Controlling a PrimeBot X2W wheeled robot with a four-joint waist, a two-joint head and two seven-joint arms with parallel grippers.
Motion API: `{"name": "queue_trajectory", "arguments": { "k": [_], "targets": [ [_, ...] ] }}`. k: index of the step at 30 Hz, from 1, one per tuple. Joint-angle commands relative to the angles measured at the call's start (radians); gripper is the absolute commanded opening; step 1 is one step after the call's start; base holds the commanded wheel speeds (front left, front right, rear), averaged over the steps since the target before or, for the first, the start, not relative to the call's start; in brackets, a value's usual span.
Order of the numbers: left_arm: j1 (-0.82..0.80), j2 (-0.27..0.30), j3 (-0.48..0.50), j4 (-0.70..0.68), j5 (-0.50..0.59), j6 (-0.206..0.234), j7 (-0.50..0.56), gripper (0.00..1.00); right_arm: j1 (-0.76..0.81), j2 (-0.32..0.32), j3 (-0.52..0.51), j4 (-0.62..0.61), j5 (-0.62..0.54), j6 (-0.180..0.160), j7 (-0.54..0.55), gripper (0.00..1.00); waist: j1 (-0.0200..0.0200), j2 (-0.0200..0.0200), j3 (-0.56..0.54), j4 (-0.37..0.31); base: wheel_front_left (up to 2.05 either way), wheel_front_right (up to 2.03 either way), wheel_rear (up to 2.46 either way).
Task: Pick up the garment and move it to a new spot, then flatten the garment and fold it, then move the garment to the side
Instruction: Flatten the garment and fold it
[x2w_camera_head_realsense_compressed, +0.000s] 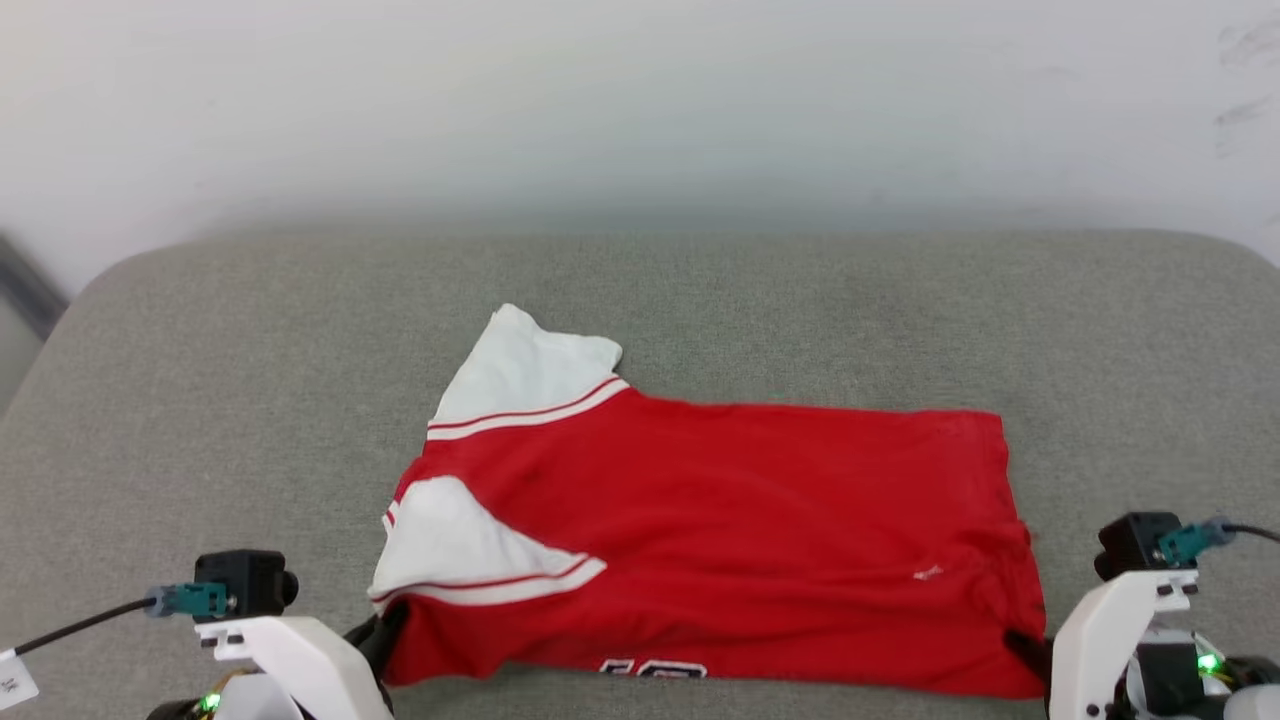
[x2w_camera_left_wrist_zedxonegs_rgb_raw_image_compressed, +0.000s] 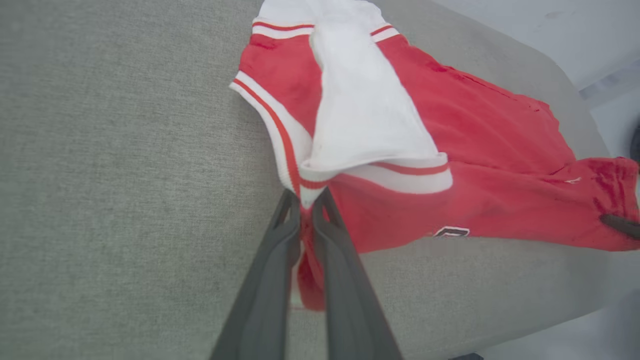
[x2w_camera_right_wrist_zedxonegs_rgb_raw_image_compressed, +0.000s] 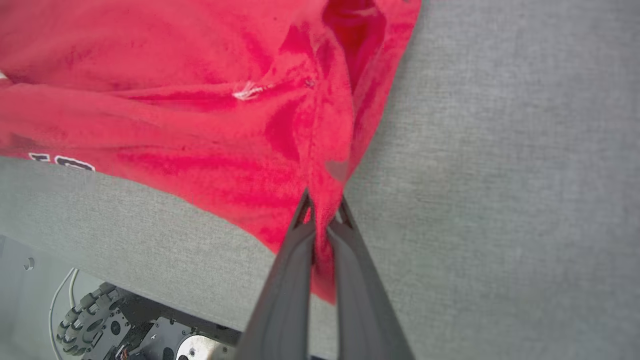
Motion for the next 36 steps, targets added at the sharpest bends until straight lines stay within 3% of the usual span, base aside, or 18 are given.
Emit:
{"name": "queue_trajectory", "arguments": {
  "k": [1,5,6,7,8,9,10,21,25,30,36],
  "targets": [
    [0.028,0.000,0.011,0.000,-0.011,0.011,0.002,0.00,0.034,0.009,-0.017,0.008,0.005,0.000,0.000,0.00,0.0000,0.0000,-0.017,-0.007,0.00,0.00,0.00],
    [0.059,0.004,0.015,0.004,-0.022,0.023,0.004,0.00,0.062,0.013,-0.028,0.023,0.002,0.000,-0.003,0.00,0.0000,0.0000,-0.023,-0.012,0.00,0.00,0.00],
    [0.069,0.002,0.011,0.010,-0.027,0.025,0.011,0.00,0.070,0.016,-0.032,0.029,0.000,0.000,-0.011,0.06,0.0000,0.0000,-0.023,-0.014,0.00,0.00,0.00],
    [0.074,0.000,0.007,0.017,-0.028,0.026,0.016,0.00,0.076,0.022,-0.032,0.035,0.001,0.000,-0.021,0.76,0.0000,0.0000,-0.023,-0.015,0.00,0.00,0.00],
    [0.076,-0.008,0.008,0.025,-0.035,0.028,0.015,0.00,0.078,0.026,-0.032,0.038,0.000,0.000,-0.039,1.00,0.0000,0.0000,-0.022,-0.017,0.00,0.00,0.00],
    [0.077,-0.019,0.009,0.036,-0.042,0.026,0.008,0.58,0.078,0.030,-0.032,0.038,0.000,0.000,-0.063,1.00,0.0000,0.0000,-0.021,-0.019,0.00,0.00,0.00],
    [0.076,-0.023,0.005,0.050,-0.040,0.024,0.006,1.00,0.079,0.034,-0.031,0.039,0.003,0.000,-0.092,1.00,0.0000,0.0000,-0.020,-0.021,0.00,0.00,0.00],
    [-0.077,-0.040,0.020,0.116,0.080,0.011,-0.178,1.00,0.041,0.011,0.008,-0.015,-0.054,0.000,-0.524,1.00,0.0000,0.0000,0.002,-0.065,0.00,0.00,0.00],
    [-0.233,-0.039,0.022,0.153,0.165,0.007,-0.266,1.00,-0.001,0.027,-0.010,-0.066,-0.122,0.000,-0.657,1.00,0.0000,0.0000,0.047,-0.103,0.00,0.00,0.00],
    [-0.401,-0.032,0.014,0.192,0.195,-0.004,-0.248,1.00,-0.044,0.058,-0.027,-0.151,-0.178,0.000,-0.702,1.00,0.0000,0.0000,0.146,-0.136,0.00,0.00,0.00],
    [-0.613,0.001,0.002,0.312,0.177,-0.074,-0.140,1.00,-0.081,0.112,-0.038,-0.244,-0.214,0.000,-0.730,1.00,0.0000,0.0000,0.285,-0.174,0.00,0.00,0.00]
  ]
}}
